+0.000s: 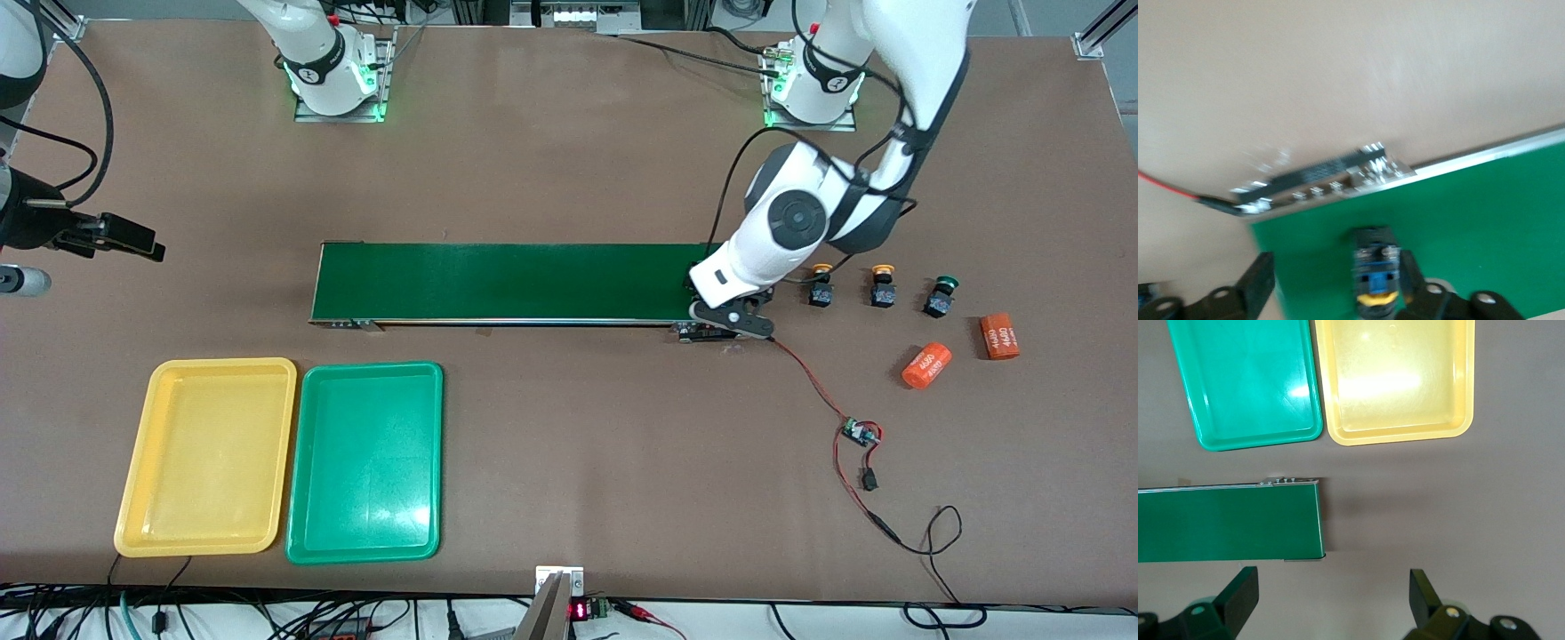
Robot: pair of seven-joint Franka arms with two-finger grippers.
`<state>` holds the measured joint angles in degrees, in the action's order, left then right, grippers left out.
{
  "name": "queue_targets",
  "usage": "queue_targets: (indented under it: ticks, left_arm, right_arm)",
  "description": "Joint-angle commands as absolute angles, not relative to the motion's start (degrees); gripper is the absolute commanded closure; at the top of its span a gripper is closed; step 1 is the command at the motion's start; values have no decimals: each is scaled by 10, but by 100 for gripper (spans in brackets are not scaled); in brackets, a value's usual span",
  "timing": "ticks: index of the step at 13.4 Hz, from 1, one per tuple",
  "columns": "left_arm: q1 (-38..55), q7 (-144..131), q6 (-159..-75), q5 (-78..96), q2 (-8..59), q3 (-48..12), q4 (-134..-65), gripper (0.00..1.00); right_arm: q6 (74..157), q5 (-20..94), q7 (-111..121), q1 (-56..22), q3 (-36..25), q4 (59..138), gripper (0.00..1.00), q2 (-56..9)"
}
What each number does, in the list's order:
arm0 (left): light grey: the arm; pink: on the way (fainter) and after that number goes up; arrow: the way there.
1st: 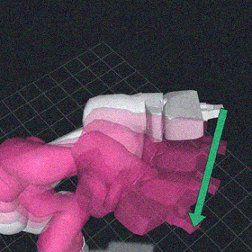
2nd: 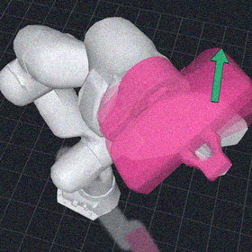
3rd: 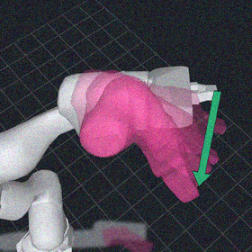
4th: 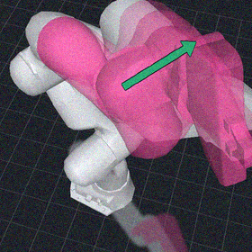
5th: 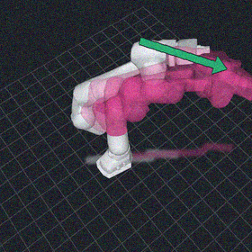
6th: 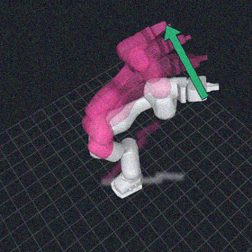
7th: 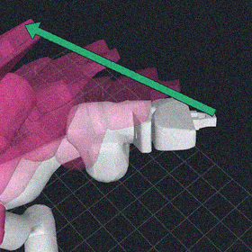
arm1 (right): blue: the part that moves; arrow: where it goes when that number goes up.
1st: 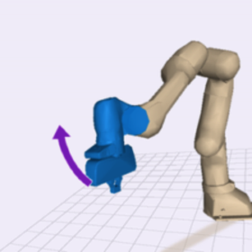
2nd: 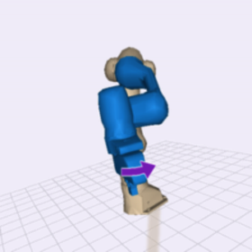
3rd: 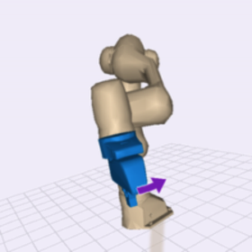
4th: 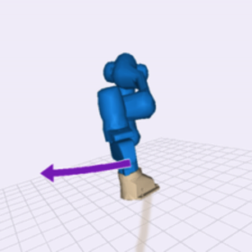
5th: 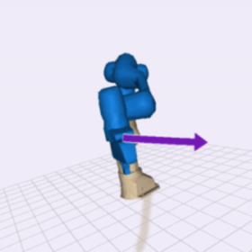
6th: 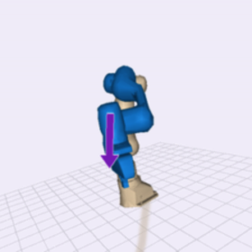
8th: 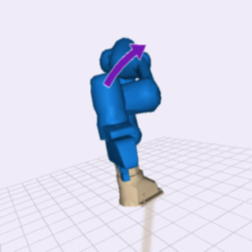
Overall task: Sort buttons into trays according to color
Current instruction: 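Open the left gripper and draw it back toward the buttons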
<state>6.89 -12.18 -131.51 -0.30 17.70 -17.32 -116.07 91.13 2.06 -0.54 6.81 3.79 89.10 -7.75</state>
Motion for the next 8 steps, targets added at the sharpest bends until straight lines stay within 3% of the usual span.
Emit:
queue_targets:
  ticks: [1, 8]
  left_arm:
    - [-9, -114, -1254, 4, 116, -175, -1175, 0]
    - [-271, -57, -1209, 3, 143, -175, -1182, 0]
  right_arm:
    - [903, 21, -6, 69, 41, 885, 0, -77]
    - [894, 19, 3, 74, 41, 885, 0, -81]
